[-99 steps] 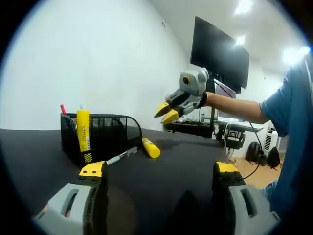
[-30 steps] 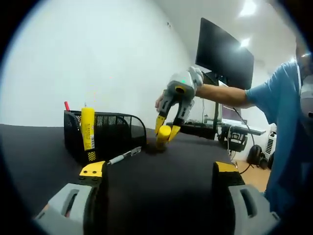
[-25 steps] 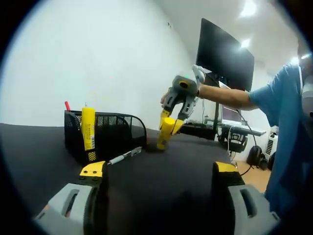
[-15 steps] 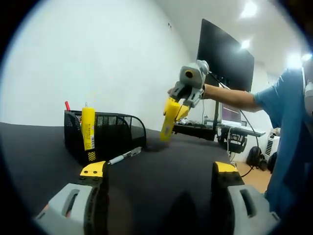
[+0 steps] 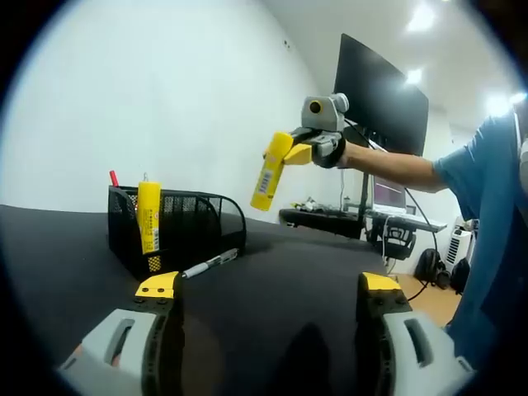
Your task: Pick up pens and glue sticks and place them into the holder.
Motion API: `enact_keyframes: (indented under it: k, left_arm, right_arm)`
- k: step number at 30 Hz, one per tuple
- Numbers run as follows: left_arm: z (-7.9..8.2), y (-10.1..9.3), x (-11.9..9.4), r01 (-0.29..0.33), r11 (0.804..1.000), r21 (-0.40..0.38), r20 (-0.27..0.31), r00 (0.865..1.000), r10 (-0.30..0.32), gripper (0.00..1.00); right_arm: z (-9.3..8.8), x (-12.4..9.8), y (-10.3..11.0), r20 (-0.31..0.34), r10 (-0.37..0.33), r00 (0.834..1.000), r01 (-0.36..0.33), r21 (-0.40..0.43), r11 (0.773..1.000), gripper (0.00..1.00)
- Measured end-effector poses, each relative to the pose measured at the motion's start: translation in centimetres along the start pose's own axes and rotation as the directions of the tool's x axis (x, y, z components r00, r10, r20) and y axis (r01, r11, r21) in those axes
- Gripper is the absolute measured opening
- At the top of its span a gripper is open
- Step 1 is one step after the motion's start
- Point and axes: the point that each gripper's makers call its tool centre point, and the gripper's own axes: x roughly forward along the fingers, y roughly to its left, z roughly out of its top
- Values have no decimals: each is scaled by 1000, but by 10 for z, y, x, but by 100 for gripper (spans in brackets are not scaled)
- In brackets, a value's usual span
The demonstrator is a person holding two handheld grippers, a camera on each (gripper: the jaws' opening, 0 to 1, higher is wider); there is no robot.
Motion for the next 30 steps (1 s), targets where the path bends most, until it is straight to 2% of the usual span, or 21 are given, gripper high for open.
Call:
enact_keyframes:
  k: [13, 19, 30]
  left_arm:
    - [2, -6, 3, 10, 1000, 4, 5, 1000, -10, 82]
    - [3, -6, 4, 14, 1000, 3, 6, 1000, -14, 82]
    - [4, -5, 5, 14, 1000, 4, 8, 1000, -14, 82]
  right_arm:
    - [18, 26, -12, 90, -46, 995, 37, 89, 995, 17]
    - [18, 38, -21, 110, -58, 992, 44, 132, 990, 17]
    - [14, 64, -21, 111, -51, 993, 33, 160, 987, 17]
